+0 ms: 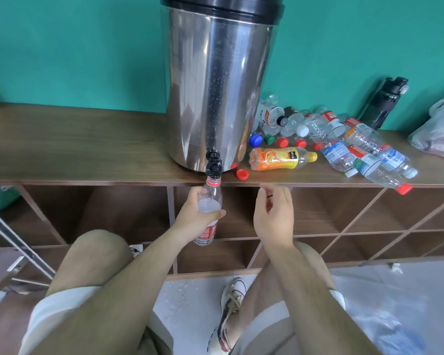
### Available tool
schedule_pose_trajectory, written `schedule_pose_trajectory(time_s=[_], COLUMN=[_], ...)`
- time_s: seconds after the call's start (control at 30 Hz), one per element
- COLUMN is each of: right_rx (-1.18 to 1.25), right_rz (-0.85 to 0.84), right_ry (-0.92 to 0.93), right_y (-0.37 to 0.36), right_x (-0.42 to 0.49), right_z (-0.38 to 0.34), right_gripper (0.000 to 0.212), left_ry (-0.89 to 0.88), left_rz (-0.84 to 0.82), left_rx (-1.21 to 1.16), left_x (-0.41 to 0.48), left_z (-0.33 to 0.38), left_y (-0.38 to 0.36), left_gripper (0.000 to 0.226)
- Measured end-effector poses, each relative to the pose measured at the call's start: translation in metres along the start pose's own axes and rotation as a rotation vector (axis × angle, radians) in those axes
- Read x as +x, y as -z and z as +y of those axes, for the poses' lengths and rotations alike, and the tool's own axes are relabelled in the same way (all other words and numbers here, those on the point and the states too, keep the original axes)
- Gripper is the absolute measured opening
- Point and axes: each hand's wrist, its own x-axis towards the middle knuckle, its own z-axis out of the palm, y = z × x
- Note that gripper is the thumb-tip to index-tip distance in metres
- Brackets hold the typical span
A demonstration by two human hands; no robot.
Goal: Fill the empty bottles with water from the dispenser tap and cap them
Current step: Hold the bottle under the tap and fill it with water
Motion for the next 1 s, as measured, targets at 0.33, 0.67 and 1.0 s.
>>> schedule_pose_trajectory(time_s=[0.33, 0.67, 1.0], right_rx=[0.147, 0.136, 0.177], right_rz=[-0.01, -0.077, -0.082], right_ry=[0.171, 0.198, 0.134], right_y=[0.004, -0.001, 0.002], right_x=[-0.014, 0.01, -0.008], right_z=[-0.023, -0.024, 0.0], right_gripper=[0.019, 0.024, 0.028], left_ry=[0.006, -0.008, -0.006], left_rz=[0.0, -0.003, 0.033], left_rx=[0.002, 0.049, 0.046], left_x=[-0.004, 0.005, 0.012], left_z=[-0.002, -0.006, 0.0], left_y=[0.001, 0.0, -0.008], left_gripper=[0.072, 0.069, 0.065])
